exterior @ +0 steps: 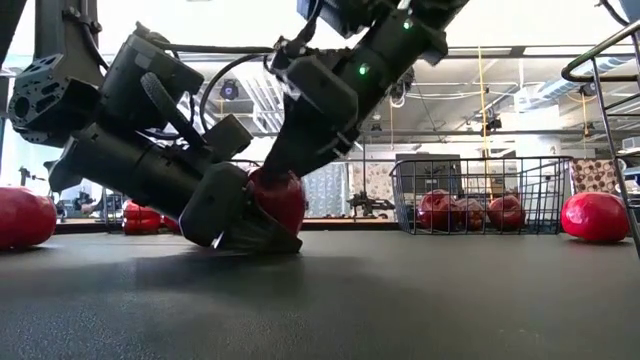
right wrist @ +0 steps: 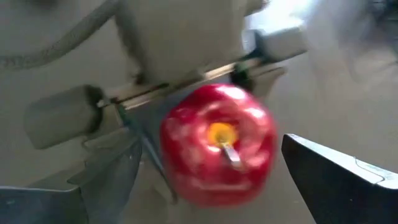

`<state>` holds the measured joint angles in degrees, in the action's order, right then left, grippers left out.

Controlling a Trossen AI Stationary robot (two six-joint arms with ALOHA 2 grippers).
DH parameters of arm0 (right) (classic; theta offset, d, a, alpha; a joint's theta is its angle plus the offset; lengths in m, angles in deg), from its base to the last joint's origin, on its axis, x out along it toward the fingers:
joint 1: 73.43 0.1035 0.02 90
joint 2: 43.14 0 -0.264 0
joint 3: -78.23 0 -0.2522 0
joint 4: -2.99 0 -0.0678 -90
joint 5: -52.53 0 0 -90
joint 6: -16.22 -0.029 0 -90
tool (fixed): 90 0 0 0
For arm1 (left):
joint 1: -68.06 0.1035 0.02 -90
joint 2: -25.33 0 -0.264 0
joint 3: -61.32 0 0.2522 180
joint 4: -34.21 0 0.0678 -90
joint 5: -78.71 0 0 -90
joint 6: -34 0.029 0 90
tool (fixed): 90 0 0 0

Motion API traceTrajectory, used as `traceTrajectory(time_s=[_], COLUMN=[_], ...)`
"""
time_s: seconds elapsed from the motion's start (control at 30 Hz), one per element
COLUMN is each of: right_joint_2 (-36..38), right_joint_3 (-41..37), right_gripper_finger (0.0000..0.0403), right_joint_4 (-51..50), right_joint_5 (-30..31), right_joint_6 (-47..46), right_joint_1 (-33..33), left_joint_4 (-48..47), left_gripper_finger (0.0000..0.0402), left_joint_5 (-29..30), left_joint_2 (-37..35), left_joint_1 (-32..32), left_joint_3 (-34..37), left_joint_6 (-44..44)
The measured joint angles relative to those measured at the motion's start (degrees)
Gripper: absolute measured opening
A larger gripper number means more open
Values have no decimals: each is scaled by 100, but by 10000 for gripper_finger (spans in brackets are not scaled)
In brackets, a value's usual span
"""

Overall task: Sort produce into baskets
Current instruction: Put the apple into the right black wire basket

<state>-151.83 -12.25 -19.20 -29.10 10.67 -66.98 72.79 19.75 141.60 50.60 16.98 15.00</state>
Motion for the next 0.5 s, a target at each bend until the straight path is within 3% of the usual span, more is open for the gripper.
traceTrajectory(time_s=[0.37, 0.5], right_joint_2=[-772, -791], right_joint_3=[382, 414], right_gripper_finger=[379, 360], right_joint_4=[121, 67], right_joint_5=[-72, 3], right_joint_6=[2, -54], right_joint_1=[-75, -75], left_joint_4=[53, 48], left_gripper_finger=[341, 341], left_joint_5=[11, -26], left_joint_2=[-121, -266], left_joint_1=[-165, -223], left_joint_3=[240, 412], left_joint_6=[-69, -129])
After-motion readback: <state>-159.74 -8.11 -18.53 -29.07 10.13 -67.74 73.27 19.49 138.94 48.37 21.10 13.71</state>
